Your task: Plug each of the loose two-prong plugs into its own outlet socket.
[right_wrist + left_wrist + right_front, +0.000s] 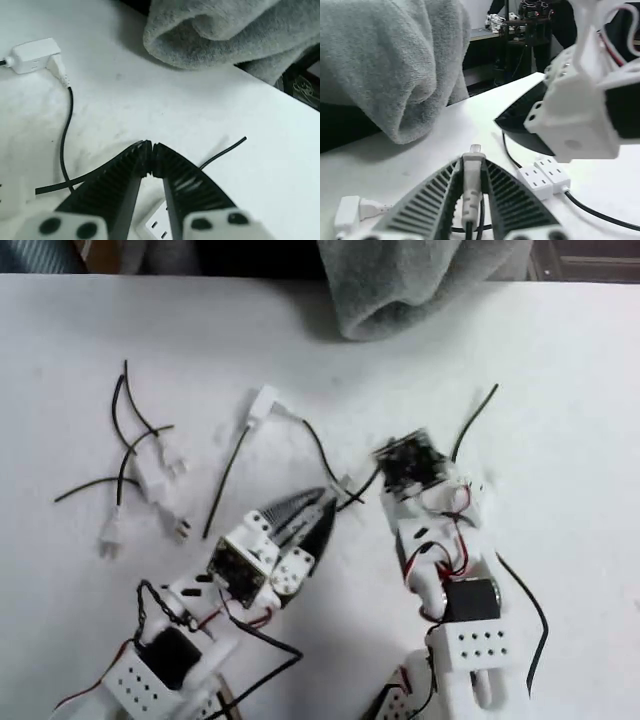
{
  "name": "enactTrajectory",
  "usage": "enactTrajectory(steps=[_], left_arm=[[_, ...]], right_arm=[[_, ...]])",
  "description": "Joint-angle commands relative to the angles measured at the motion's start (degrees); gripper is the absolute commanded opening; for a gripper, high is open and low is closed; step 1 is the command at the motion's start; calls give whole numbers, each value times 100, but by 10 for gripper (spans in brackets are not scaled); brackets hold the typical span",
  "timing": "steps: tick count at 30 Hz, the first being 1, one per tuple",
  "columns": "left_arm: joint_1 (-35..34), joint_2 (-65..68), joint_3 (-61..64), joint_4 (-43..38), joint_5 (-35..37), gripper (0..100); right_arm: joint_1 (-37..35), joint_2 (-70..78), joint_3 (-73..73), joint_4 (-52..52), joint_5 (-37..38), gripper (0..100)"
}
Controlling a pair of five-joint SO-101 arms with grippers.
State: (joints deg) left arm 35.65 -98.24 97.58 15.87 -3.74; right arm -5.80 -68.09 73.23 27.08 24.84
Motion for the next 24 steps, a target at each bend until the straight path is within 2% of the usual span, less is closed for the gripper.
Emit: enactTrajectory(steps=[1,4,7,12,15,19,24], left_arm=[[-523,-75,-141,220,237,23],[-708,-66,-571,932,387,23],[-822,-57,-941,1477,378,23],[-1103,-48,-1108,1697,343,23],[-1209,207,-1178,1705,-18,23],[-1508,1420,-1811,1705,35,23],[-1780,3978,-3411,2119,35,23]], right_arm=[[347,13,176,-391,-308,20],[523,13,475,-611,-316,20],[848,13,826,-884,-703,20],[1464,13,1284,-1103,-1046,20],[1516,13,1459,-1095,-1046,20],[1516,13,1486,-1077,-1196,20],[1534,13,1495,-1086,-1213,20]])
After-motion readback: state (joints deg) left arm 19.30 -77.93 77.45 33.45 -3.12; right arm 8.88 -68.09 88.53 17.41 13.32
